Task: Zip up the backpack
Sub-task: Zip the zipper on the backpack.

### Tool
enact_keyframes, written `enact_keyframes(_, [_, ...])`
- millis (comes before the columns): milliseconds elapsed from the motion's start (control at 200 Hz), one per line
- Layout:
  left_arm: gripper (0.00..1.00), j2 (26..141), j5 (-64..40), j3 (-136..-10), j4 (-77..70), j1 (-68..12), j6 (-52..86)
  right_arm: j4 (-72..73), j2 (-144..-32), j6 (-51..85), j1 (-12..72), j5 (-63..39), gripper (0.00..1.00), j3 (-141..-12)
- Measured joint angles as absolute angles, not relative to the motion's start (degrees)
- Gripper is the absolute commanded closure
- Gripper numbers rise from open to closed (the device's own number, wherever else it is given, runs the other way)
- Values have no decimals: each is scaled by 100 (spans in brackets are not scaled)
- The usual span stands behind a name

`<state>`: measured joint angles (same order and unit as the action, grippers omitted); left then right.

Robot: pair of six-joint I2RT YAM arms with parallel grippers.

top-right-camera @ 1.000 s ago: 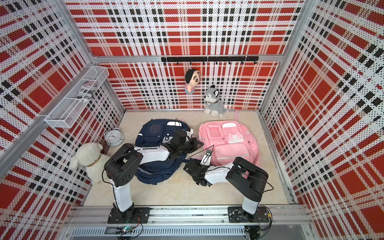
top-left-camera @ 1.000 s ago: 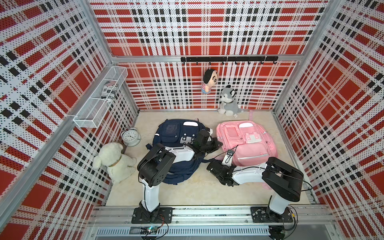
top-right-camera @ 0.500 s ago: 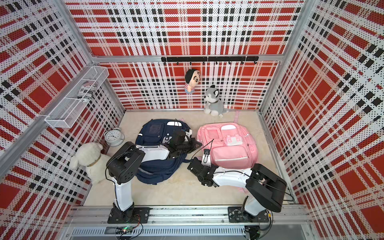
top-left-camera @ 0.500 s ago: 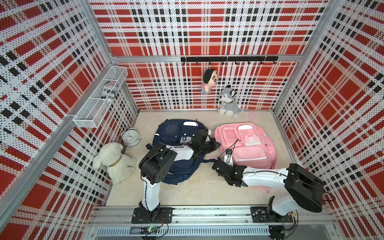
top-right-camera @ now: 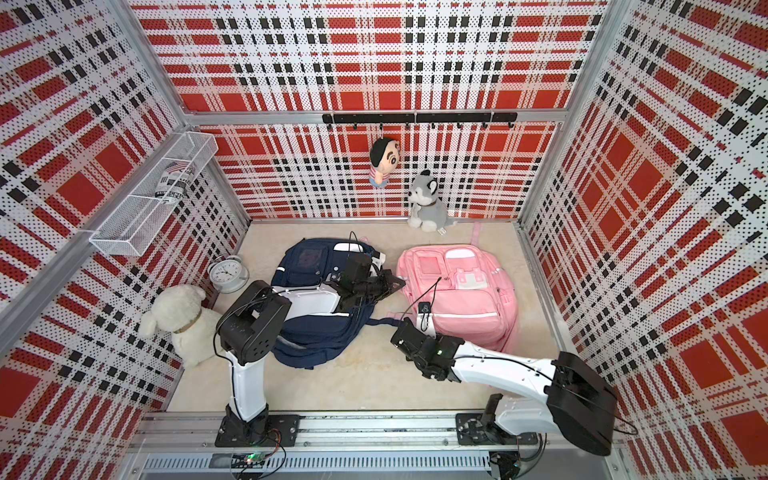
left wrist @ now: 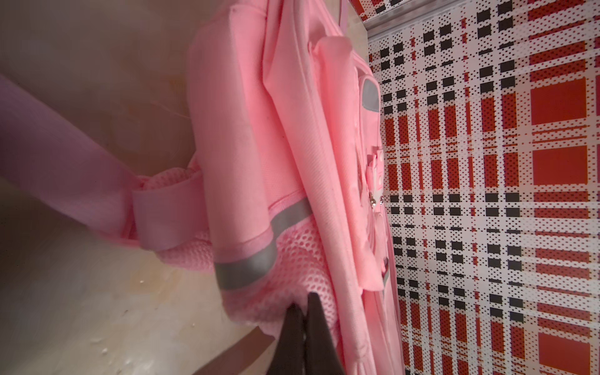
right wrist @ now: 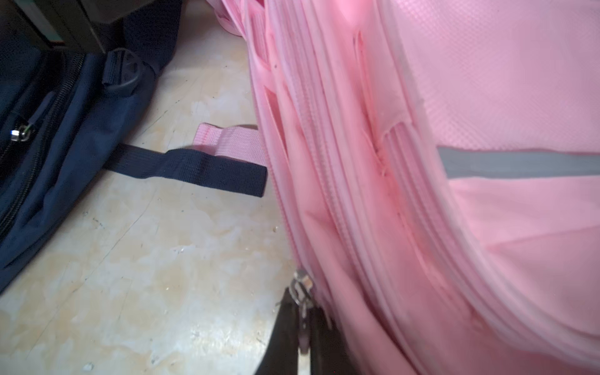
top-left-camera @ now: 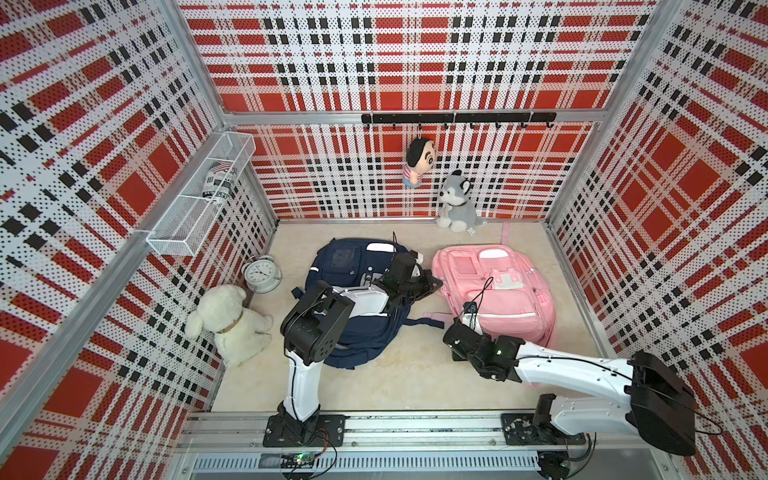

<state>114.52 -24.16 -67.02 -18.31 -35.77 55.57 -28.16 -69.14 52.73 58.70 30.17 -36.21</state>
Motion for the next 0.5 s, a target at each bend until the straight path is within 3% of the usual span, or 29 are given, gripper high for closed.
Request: enact_keyframes(501, [100,11824,-2154,-7111,-1540,-3402,5389,-3697,-5815,5323,5876,2596,100,-3214])
